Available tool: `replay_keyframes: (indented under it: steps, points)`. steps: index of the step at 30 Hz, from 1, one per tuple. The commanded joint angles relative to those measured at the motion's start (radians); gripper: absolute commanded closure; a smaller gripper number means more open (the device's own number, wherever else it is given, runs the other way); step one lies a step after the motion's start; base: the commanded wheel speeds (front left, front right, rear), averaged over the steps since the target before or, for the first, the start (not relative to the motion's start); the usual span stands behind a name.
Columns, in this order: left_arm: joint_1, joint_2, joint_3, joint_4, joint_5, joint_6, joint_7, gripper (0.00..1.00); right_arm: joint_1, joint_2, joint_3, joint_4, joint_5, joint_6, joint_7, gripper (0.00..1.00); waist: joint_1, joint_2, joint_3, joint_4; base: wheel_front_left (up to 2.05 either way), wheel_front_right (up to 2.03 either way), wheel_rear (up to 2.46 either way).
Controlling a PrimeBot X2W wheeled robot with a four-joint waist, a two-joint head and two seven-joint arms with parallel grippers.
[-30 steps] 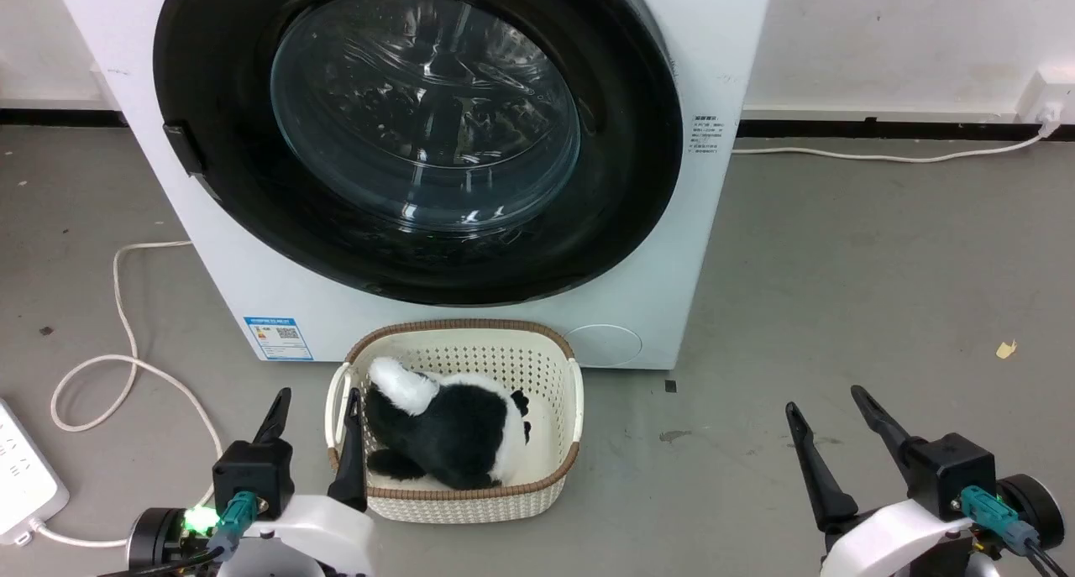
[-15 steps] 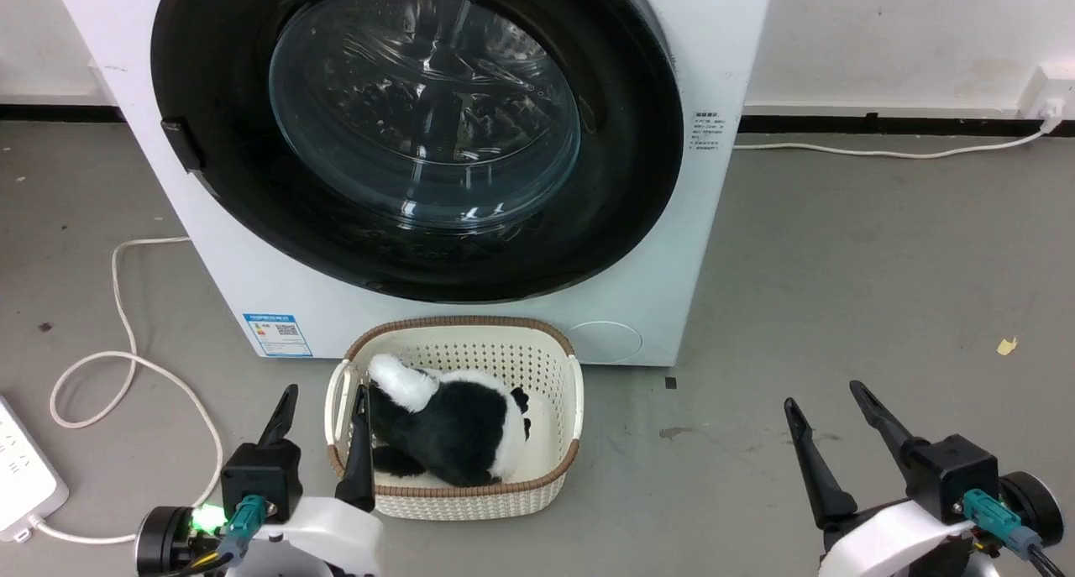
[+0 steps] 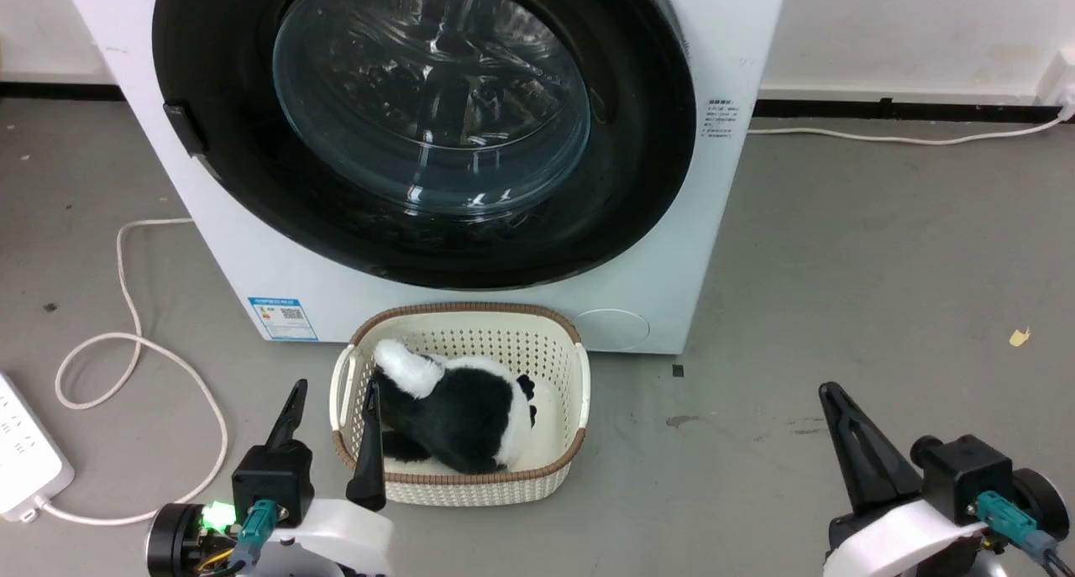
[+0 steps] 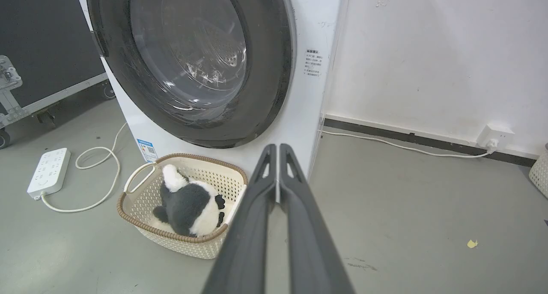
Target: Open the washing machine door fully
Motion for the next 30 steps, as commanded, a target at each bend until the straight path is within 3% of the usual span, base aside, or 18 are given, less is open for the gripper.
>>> replay_keyframes:
  steps: [1, 13, 30]
  points:
    - [-0.011, 0.006, -0.004, -0.006, 0.007, 0.005, -0.009, 0.0, -0.022, -0.009, 0.001, -0.004, 0.01, 0.0, -0.01, 1.0, -0.0001, 0.0, 0.004, 0.002, 0.0, 0.0, 0.0]
    - [-0.046, 0.008, -0.03, -0.02, 0.007, 0.031, -0.034, 0.0, -0.127, -0.055, -0.007, -0.001, 0.125, -0.001, 0.0, 1.0, -0.0001, 0.0, 0.066, 0.024, 0.0, 0.0, 0.0]
    - [-0.108, 0.008, -0.076, -0.036, 0.004, 0.069, -0.07, 0.0, -0.373, -0.076, -0.075, 0.07, 0.363, -0.001, 0.105, 1.0, -0.0001, 0.0, 0.177, 0.072, 0.0, 0.0, 0.0]
